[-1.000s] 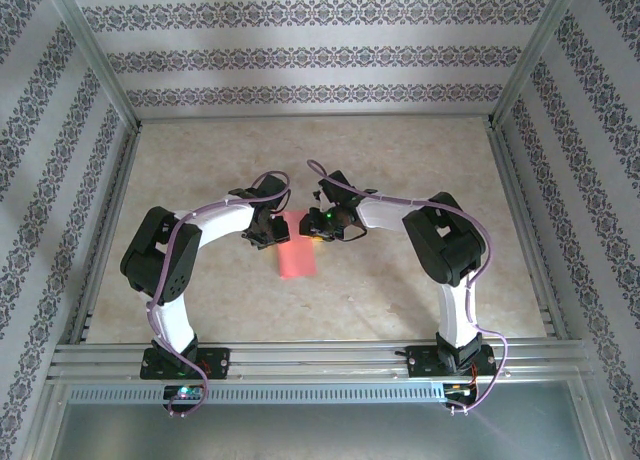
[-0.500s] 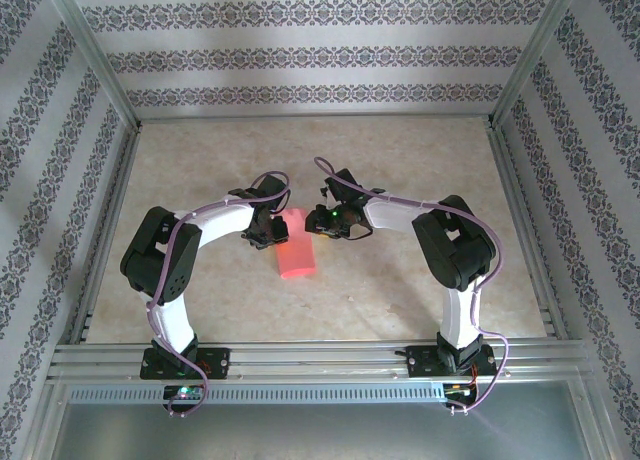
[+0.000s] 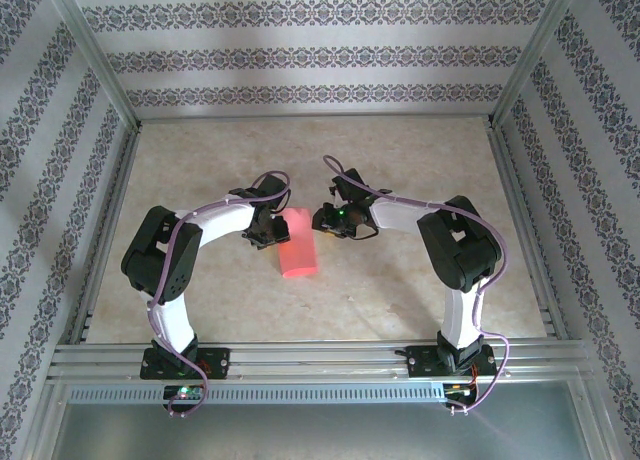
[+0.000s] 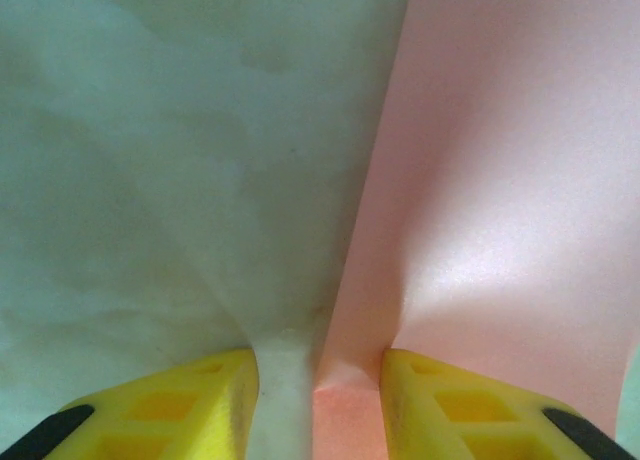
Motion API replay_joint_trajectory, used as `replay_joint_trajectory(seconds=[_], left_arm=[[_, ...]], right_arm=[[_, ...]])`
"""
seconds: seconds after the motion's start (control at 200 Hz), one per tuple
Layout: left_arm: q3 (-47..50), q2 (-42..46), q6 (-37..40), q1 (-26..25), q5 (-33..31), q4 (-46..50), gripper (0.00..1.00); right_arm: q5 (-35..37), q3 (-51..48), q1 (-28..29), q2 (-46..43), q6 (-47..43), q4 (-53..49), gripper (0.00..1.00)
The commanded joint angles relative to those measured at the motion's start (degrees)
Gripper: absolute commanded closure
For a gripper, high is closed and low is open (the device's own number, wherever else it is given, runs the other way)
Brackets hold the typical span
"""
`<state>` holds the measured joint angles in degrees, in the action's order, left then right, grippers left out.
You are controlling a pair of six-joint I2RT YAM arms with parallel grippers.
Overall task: Fold a paper plane with a square sheet of paper (pick it up from the middle)
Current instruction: Fold the square sheet of paper in half at the center of the table.
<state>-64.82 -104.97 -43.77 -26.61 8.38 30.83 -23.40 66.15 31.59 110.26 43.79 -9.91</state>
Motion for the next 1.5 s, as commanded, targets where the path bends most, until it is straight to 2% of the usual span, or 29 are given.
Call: replay_joint_trajectory(seconds=[0.0, 0.35, 1.149, 1.494], left_arm=[[0.07, -2.47, 0.55, 0.38, -0.61, 1.23, 0.60], [-0.58, -1.87, 0.53, 0.32, 0.15, 1.16, 0.58], [-0.46, -0.99, -0.86, 0.30, 0.84, 0.44, 0.57], [3.96, 6.44, -2.07, 0.32, 8.23, -4.64, 0.49]], right_arm=[[-1.39, -0.53, -0.07, -1.28, 0.77, 1.24, 0.67], [-5.85, 0.35, 1.44, 0.43, -0.56, 2.44, 0.73], [-4.48, 3.53, 2.76, 5.30, -3.16, -2.37, 0.73], [-1.91, 4.68, 3.20, 6.61, -3.80, -5.26, 0.73]])
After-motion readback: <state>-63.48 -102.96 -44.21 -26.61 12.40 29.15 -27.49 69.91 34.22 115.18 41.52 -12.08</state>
